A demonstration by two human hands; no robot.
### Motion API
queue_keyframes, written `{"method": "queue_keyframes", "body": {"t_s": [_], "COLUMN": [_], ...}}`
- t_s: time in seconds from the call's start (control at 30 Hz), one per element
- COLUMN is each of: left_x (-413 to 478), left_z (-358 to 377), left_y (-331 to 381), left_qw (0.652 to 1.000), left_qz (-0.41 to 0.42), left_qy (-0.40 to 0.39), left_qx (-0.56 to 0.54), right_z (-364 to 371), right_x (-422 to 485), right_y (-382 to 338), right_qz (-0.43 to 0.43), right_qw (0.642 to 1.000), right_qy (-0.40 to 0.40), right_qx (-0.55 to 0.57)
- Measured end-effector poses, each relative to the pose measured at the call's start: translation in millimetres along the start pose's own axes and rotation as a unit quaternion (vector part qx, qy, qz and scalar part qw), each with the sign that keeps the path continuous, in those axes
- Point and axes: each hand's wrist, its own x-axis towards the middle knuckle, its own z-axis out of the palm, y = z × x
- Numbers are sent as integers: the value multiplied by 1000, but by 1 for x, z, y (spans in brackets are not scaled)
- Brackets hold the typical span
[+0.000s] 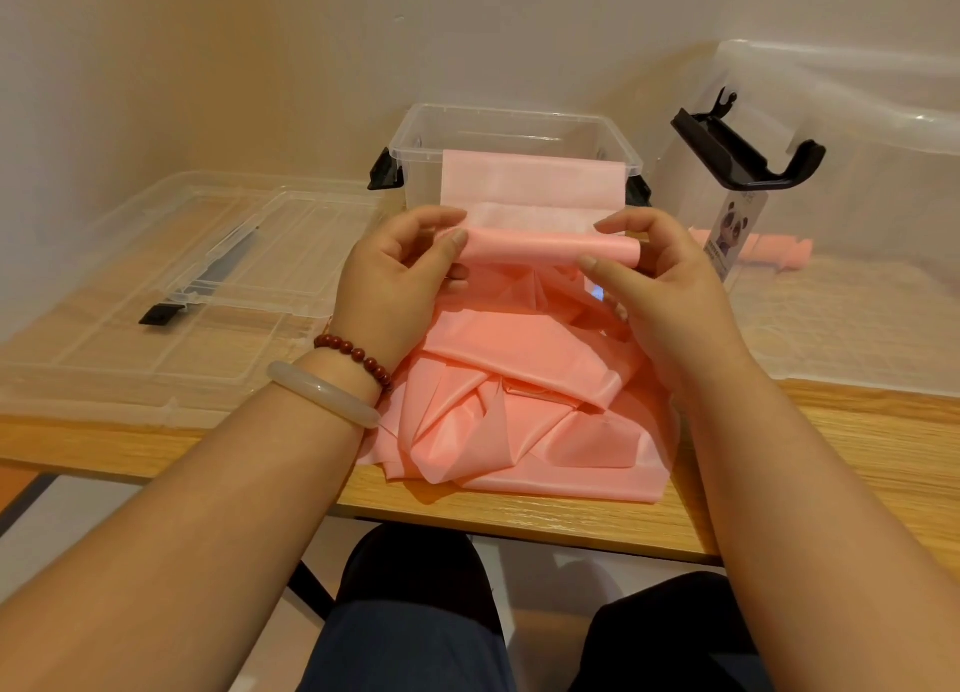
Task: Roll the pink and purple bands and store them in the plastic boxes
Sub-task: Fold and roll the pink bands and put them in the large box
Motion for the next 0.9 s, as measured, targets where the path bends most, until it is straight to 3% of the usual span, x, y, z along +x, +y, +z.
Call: {"method": "queue_keyframes", "body": {"t_s": [0.13, 0.37, 0.6, 0.9], "left_x": [-1, -2, -2, -1], "left_z": [0, -1, 0, -2], "left_y": [1, 3, 2, 3], "left_qw": [1000, 999, 999, 999], "left_qz": [4, 10, -21, 11], "left_qy": [-22, -39, -3, -38], "left_qx": [-2, 14, 26, -3], "right_z": [-2, -1, 0, -2], "right_x": [4, 3, 0, 4], "right_y": [4, 2, -1, 5], "right_qz": [-27, -32, -13, -36], "right_qw": [995, 994, 1000, 993], "right_qy": [54, 72, 9, 71], "right_qx": [-75, -74, 13, -92]}}
